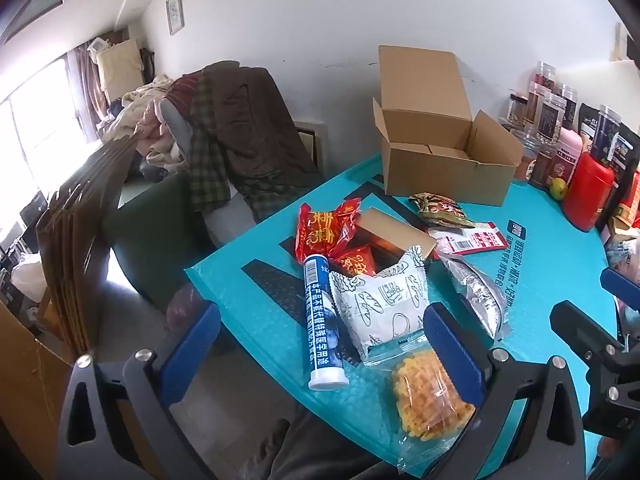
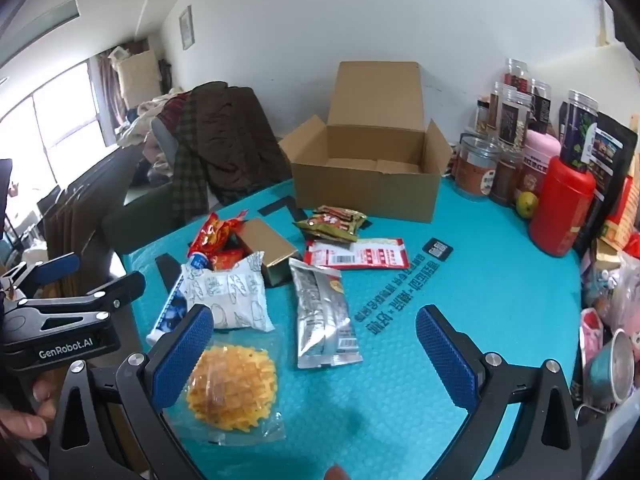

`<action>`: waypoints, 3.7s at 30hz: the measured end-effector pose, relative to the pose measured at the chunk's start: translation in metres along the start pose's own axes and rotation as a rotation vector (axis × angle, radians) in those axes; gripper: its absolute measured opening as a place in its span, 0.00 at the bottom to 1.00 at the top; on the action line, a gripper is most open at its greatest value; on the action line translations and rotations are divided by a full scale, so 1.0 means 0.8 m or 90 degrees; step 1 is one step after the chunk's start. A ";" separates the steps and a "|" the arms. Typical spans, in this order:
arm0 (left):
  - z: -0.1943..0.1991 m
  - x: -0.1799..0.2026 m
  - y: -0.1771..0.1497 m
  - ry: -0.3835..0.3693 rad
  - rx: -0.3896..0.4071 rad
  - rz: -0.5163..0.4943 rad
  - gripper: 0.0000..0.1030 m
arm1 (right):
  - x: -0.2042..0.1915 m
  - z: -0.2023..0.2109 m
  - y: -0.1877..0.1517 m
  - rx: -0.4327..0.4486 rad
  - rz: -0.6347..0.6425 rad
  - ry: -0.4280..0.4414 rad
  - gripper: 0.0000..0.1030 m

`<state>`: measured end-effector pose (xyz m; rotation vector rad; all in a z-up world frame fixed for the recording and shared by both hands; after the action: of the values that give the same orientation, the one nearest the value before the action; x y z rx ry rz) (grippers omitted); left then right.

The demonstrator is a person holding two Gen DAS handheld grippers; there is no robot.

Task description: Organize snacks

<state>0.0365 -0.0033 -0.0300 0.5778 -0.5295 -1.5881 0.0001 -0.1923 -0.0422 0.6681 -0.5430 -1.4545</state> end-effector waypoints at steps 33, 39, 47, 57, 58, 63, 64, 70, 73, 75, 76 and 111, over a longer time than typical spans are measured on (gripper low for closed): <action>-0.001 -0.003 -0.008 -0.054 -0.010 0.013 1.00 | -0.001 -0.005 0.001 -0.007 -0.001 0.000 1.00; 0.000 -0.005 -0.009 -0.058 -0.010 0.015 1.00 | -0.006 -0.005 -0.002 -0.010 0.002 -0.002 1.00; 0.000 -0.006 -0.012 -0.065 -0.014 0.015 1.00 | -0.008 -0.004 -0.004 -0.011 0.005 -0.004 1.00; 0.000 -0.008 -0.013 -0.062 -0.014 0.017 1.00 | -0.011 -0.004 -0.007 -0.012 0.006 -0.003 1.00; 0.000 -0.008 -0.013 -0.062 -0.014 0.017 1.00 | -0.012 -0.004 -0.007 -0.012 0.006 -0.002 1.00; 0.000 -0.009 -0.013 -0.063 -0.015 0.018 1.00 | -0.012 -0.004 -0.007 -0.011 0.006 -0.003 1.00; -0.001 -0.009 -0.013 -0.063 -0.015 0.019 1.00 | -0.012 -0.004 -0.008 -0.011 0.006 -0.002 1.00; -0.002 -0.013 -0.014 -0.062 -0.017 0.021 1.00 | -0.014 -0.005 -0.009 -0.013 0.007 -0.001 1.00; -0.002 -0.015 -0.016 -0.060 -0.017 0.022 1.00 | -0.014 -0.005 -0.009 -0.014 0.006 0.001 1.00; -0.003 -0.015 -0.017 -0.059 -0.018 0.021 1.00 | -0.014 -0.006 -0.009 -0.014 0.005 0.004 1.00; -0.003 -0.015 -0.018 -0.058 -0.018 0.020 1.00 | -0.015 -0.006 -0.010 -0.015 0.005 0.005 1.00; -0.055 -0.076 -0.074 -0.059 -0.086 0.057 1.00 | -0.083 -0.096 -0.063 -0.157 0.023 0.066 1.00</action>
<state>0.0243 0.0626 -0.0978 0.3743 -0.5062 -1.5568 0.0142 -0.1193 -0.1284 0.5318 -0.2880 -1.4166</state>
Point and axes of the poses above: each gripper's, at about its wrist camera, not at the fingertips, and z roughly against the way its jaws point, x to its right, y to its top, the point moved 5 cm from there along -z, roughly the way its jaws point, and after that the axes turned 8 degrees about -x, right-handed, at the moved point
